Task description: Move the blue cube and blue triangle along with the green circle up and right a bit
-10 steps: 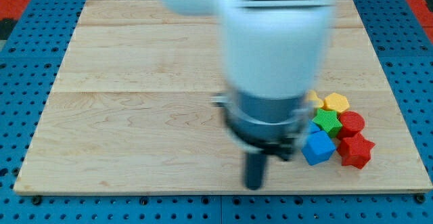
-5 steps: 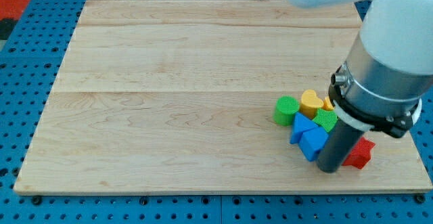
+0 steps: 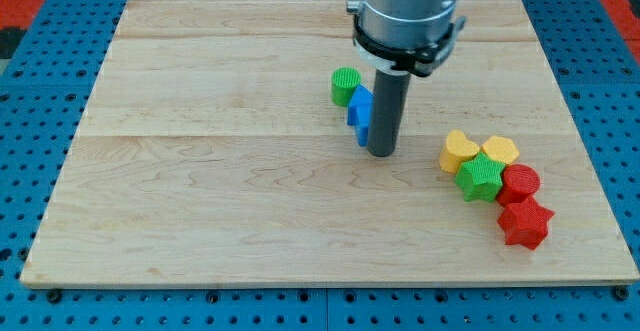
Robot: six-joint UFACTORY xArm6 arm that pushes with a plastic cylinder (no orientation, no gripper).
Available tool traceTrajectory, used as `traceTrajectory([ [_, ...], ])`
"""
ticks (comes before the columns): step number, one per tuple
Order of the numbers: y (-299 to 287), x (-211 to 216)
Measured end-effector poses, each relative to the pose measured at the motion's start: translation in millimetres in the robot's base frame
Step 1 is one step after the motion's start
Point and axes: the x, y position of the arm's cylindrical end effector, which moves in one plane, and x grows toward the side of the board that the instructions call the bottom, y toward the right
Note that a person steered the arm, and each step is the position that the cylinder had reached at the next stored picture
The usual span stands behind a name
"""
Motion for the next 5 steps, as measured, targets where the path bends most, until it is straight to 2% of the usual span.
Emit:
traceTrajectory([
  [1, -19.4, -14.9],
  [5, -31.8, -78.4],
])
